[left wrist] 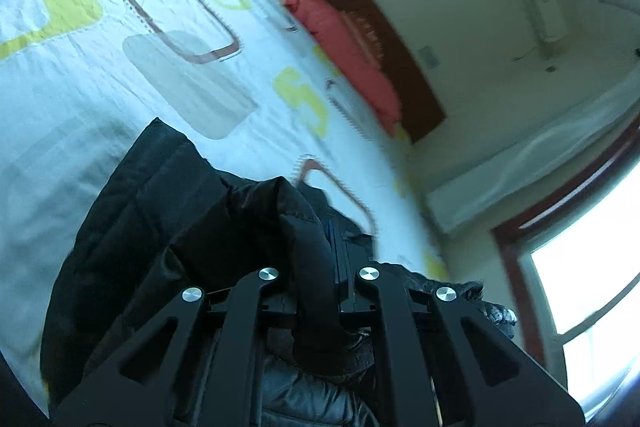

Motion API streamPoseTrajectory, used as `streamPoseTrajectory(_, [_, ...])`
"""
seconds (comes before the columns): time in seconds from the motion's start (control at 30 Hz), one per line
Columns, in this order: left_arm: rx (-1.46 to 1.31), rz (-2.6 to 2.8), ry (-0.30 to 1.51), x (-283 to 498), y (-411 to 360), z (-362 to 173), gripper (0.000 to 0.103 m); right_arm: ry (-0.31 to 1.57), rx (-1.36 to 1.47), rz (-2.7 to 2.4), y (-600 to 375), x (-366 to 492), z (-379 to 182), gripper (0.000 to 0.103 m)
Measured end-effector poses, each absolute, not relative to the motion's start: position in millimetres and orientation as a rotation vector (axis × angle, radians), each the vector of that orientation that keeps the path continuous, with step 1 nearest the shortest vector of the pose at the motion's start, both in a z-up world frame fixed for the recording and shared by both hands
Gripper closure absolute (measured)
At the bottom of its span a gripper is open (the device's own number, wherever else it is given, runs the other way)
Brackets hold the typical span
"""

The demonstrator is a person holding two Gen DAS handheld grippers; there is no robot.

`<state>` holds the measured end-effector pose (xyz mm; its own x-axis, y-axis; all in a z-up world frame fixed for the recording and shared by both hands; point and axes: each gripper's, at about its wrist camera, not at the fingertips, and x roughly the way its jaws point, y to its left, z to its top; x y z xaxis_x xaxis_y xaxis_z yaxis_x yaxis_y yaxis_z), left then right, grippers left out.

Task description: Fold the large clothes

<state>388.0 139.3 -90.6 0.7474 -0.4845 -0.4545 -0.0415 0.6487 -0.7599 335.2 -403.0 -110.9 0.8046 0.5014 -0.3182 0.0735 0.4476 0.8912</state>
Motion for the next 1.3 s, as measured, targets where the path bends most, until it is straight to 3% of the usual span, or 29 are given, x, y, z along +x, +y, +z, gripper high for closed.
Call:
streamPoseTrajectory(0.17, [-0.792,-0.218,0.762,432,137,-128,0.095,0.667,1.085,0.218,-408,369,-148,0.089])
streamPoseTrajectory(0.37, [-0.700,-0.178,0.792,455,127,-147,0.094,0.680,1.015,0.179,-402,381,-157,0.089])
streamPoseTrajectory(0.47, [-0.695,-0.186,0.792,452,127,-142,0.092,0.680,1.017,0.193,-404,378,-151,0.084])
streamPoseTrajectory(0.57, [-0.703,-0.228,0.780,446,130,-131,0.075,0.656,1.019,0.221,-406,374,-141,0.054])
streamPoseTrajectory(0.6, [-0.715,-0.240,0.778,443,131,-127,0.064,0.641,1.002,0.220,-404,369,-134,0.042])
streamPoseTrajectory(0.63, [-0.729,-0.252,0.770,442,133,-123,0.046,0.634,0.979,0.219,-402,366,-127,0.036])
streamPoseTrajectory(0.7, [-0.759,-0.249,0.732,434,137,-113,0.029,0.638,0.931,0.222,-395,362,-118,0.036])
streamPoseTrajectory(0.73, [-0.770,-0.232,0.714,429,141,-106,0.026,0.642,0.909,0.224,-392,360,-116,0.036])
streamPoseTrajectory(0.93, [-0.710,-0.222,0.699,413,142,-90,0.026,0.699,0.664,0.142,-354,358,-99,0.037])
streamPoseTrajectory(1.0, [-0.624,-0.208,0.724,416,133,-91,0.030,0.748,0.570,0.105,-337,371,-96,0.046])
streamPoseTrajectory(1.1, [-0.495,-0.166,0.746,427,118,-91,0.031,0.775,0.461,0.087,-316,396,-89,0.048])
streamPoseTrajectory(1.3, [-0.369,-0.085,0.767,462,106,-104,0.031,0.822,0.223,0.004,-286,445,-99,0.048])
